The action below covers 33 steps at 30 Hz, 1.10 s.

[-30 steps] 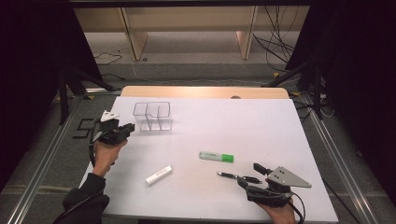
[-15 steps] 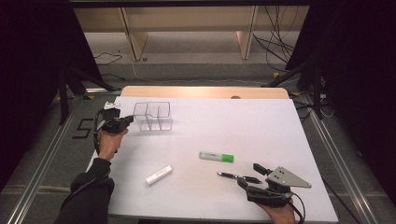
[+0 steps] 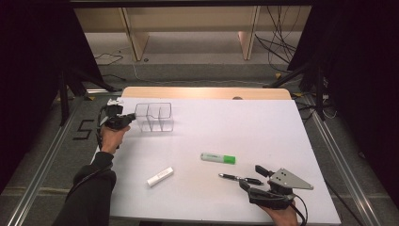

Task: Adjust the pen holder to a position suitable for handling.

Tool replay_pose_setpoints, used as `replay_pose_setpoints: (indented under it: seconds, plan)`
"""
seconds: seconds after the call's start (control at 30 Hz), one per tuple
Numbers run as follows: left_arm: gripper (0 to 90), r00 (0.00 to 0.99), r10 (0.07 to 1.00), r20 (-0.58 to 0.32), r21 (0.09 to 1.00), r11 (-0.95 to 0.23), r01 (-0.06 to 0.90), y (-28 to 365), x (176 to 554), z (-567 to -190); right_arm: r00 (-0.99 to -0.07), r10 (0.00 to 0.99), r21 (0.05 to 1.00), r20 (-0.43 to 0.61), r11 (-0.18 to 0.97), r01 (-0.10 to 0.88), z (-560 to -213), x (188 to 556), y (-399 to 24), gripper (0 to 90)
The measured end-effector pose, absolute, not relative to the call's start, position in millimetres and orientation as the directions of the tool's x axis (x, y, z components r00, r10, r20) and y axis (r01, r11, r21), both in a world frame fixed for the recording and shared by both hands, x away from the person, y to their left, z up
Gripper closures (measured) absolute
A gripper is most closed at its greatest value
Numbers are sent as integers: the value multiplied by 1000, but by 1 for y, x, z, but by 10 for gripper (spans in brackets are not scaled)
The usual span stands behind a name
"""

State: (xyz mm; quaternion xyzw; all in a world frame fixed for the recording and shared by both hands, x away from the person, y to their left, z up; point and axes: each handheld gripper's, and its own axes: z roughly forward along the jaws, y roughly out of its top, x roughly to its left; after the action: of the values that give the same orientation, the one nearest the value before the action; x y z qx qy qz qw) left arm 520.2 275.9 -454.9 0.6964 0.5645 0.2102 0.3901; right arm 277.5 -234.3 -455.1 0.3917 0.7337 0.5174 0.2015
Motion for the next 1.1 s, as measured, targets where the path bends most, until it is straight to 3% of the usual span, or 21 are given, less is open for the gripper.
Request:
replay_pose_setpoints:
  seconds: [1.1]
  plan:
    - [897,384,907,-172,789,-106,605,196,540,-449,-619,778,916,107,165,367,-456,278,-234,235]
